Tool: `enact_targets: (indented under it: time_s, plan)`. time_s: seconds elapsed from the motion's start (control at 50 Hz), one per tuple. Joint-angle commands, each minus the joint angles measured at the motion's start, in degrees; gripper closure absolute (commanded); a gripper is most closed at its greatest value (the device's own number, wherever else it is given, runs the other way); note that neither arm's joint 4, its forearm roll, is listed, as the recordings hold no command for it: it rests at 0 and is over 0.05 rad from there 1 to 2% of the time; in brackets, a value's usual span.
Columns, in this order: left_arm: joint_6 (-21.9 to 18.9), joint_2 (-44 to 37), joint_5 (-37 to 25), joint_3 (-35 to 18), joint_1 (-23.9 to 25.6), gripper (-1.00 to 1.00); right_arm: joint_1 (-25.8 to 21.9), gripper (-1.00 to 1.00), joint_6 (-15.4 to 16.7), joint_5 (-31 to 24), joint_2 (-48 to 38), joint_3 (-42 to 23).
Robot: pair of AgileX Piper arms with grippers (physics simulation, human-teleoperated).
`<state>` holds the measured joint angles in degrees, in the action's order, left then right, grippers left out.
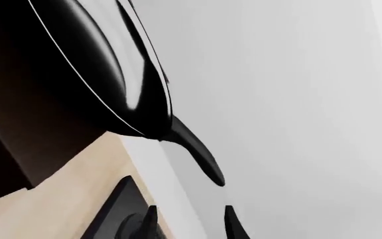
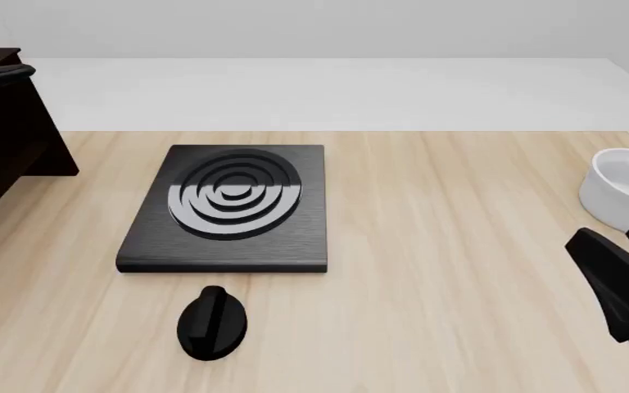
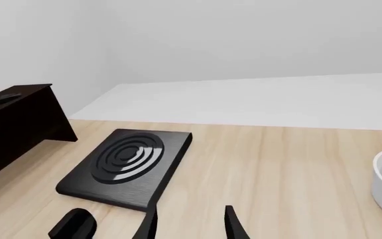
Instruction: Put the frying pan on the cabinet shelf.
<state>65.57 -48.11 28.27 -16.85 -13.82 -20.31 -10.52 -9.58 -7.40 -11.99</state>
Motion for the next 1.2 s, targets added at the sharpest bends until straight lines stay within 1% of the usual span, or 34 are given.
enact_targets:
  time_s: [0.02, 0.06, 0.08, 0.1, 0.18, 0.2, 0.22, 0.26, 0.3, 0.38, 0.4, 0.44, 0.48, 0.5, 0.56, 0.58, 0.6, 0.64, 0.66, 0.7, 0.74, 0.76, 0.86, 0.9, 0.96, 1.02, 1.04, 1.08, 1.1, 1.14, 1.16, 1.2]
  plan:
    - [-1.6, 7.2, -7.2, 0.9, 2.5, -1.0, -0.1, -1.0, -0.1, 0.0, 0.3, 0.4]
    - [-2.5, 9.9, -10.3, 0.3, 3.2, -1.0, -0.1, -1.0, -0.1, 0.2, 0.3, 0.7]
    - [-3.6, 10.8, -12.1, -0.3, 3.6, -1.0, -0.3, -1.0, -0.1, 0.2, 0.2, 0.7]
    - [-3.9, 11.1, -12.5, -0.5, 3.7, -1.0, -0.2, -1.0, -0.1, 0.2, 0.2, 0.6]
    - [-6.5, 14.7, -17.7, -1.8, 5.1, -1.0, -0.5, -1.0, -0.3, 0.0, 0.3, 0.6]
    - [-9.9, 15.7, -20.7, -3.7, 5.6, -1.0, -0.4, -1.0, -0.3, -0.2, 0.3, 0.4]
    - [-11.2, 16.1, -22.0, -4.3, 5.8, -1.0, -0.4, -1.0, -0.3, -0.3, 0.4, 0.3]
    - [-12.5, 16.9, -23.5, -4.6, 6.3, -1.0, -0.4, -1.0, -0.4, 0.0, 0.4, 0.5]
    - [-12.6, 18.2, -24.5, -4.2, 6.9, -1.0, -0.4, -1.0, -0.4, -0.4, 0.5, 0.2]
    - [-14.2, 20.3, -26.8, -3.8, 7.4, -1.0, -0.7, -1.0, -0.3, -0.3, 0.4, 0.3]
    - [-16.2, 20.8, -28.5, -4.4, 8.4, -1.0, -0.7, -1.0, -0.3, -0.4, 0.5, 0.3]
    - [-20.5, 20.9, -30.7, -5.9, 8.8, -1.0, -0.7, -1.0, -0.4, -0.7, 0.8, 0.2]
    - [-22.5, 21.3, -32.0, -6.2, 9.3, -1.0, -0.6, -1.0, -0.4, -0.6, 0.9, 0.4]
    - [-22.8, 21.5, -32.3, -6.2, 9.4, -1.0, -0.6, -1.0, -0.4, -0.7, 1.0, 0.4]
    - [-29.3, 22.8, -35.9, -8.7, 10.5, -1.0, -0.8, -1.0, -0.3, -0.9, 1.2, 0.5]
    - [-30.7, 22.4, -36.0, -9.1, 9.5, -1.0, -0.7, -1.0, -0.5, -0.9, 1.3, 0.5]
    - [-30.7, 22.5, -36.0, -8.9, 9.5, -1.0, -0.7, -1.0, -0.4, -1.0, 1.4, 0.4]
    - [-32.8, 22.7, -37.1, -9.5, 10.0, -1.0, -0.6, -1.0, -0.4, -0.9, 1.4, 0.6]
    - [-34.0, 21.9, -37.1, -9.7, 9.3, -1.0, -0.6, -1.0, -0.4, -1.1, 1.5, 0.4]
    - [-39.7, 21.6, -38.3, -11.0, 8.9, -1.0, -0.6, -1.0, -0.4, -1.2, 1.5, 0.2]
    - [-40.5, 21.6, -38.6, -10.9, 9.2, -1.0, -0.7, -1.0, -0.4, -1.0, 1.4, 0.4]
    - [-42.0, 22.2, -39.4, -11.2, 9.9, -1.0, -0.7, -1.0, -0.4, -0.8, 1.3, 0.5]
    - [-47.2, 22.6, -41.0, -11.5, 9.8, -1.0, -0.6, -1.0, -0.4, -1.3, 1.4, -0.1]
    - [-49.1, 22.7, -40.8, -11.1, 8.4, -1.0, -0.6, -1.0, -0.4, -1.1, 1.5, 0.3]
    - [-52.0, 23.4, -41.3, -9.8, 9.7, -1.0, -0.7, -1.0, -0.4, -1.3, 1.5, 0.1]
    - [-55.4, 24.0, -41.2, -8.6, 9.7, -1.0, -0.7, -1.0, -0.3, -1.0, 1.3, 0.1]
    - [-57.3, 24.1, -41.1, -8.1, 9.6, -1.0, -0.6, -1.0, -0.4, -1.0, 1.4, 0.3]
    - [-58.8, 24.7, -41.3, -7.4, 10.1, -1.0, -0.6, -1.0, -0.4, -1.1, 1.5, 0.2]
    - [-58.2, 25.1, -41.3, -7.1, 10.1, -1.0, -0.6, -1.0, -0.4, -1.2, 1.4, 0.1]
    - [-58.4, 26.0, -41.6, -6.8, 10.2, -1.0, -0.6, -1.0, -0.4, -1.5, 1.4, -0.3]
    - [-59.9, 26.5, -41.6, -6.7, 9.6, -1.0, -0.5, -1.0, -0.5, -1.6, 1.4, -0.3]
    - [-57.2, 26.9, -42.2, -6.0, 10.4, -1.0, -0.5, -1.0, -0.4, -1.5, 1.4, -0.3]
